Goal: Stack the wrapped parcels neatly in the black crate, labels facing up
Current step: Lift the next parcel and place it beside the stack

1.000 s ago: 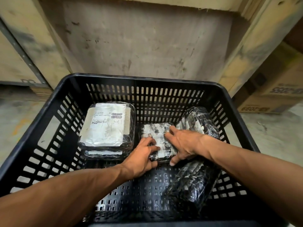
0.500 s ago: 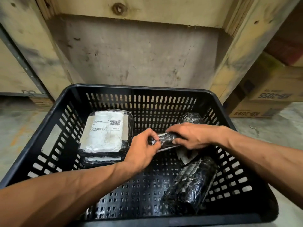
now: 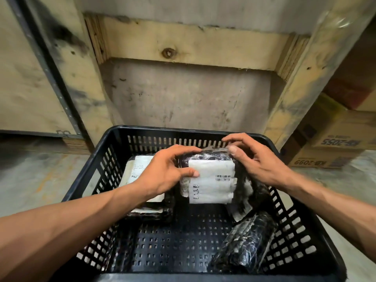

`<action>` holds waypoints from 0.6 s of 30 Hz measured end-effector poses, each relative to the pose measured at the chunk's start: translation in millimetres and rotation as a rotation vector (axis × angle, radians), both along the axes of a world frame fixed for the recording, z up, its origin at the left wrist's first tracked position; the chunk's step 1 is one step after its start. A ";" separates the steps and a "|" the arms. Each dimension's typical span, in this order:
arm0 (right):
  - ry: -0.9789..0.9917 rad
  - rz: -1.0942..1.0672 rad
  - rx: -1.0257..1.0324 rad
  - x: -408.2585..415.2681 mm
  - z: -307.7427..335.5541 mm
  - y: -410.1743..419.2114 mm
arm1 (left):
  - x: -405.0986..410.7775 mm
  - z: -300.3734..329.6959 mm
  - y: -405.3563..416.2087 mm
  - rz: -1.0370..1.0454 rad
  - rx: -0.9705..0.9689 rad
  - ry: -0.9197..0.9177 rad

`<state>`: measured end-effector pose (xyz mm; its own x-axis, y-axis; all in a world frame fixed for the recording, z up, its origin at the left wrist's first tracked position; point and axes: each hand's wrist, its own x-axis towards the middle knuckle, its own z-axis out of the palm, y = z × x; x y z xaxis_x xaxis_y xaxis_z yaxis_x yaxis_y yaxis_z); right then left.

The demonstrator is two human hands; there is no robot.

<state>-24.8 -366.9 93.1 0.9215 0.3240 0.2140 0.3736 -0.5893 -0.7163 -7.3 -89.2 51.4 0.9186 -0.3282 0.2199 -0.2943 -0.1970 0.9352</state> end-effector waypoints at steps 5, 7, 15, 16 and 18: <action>0.066 0.050 0.160 -9.8 -5.9 7.2 | 1.3 23.3 15.2 0.061 -0.147 0.070; 0.096 0.058 0.204 -11.4 -9.8 14.6 | 2.6 30.6 19.2 0.065 -0.248 0.102; 0.083 -0.054 0.570 -10.6 -25.8 48.6 | -11.0 26.0 15.1 0.139 -0.290 0.169; 0.093 -0.072 0.649 -11.9 -29.8 52.8 | -16.4 21.7 11.7 0.118 -0.272 0.201; 0.096 -0.123 0.735 -13.1 -34.8 58.3 | -25.2 14.3 2.5 0.066 -0.214 0.224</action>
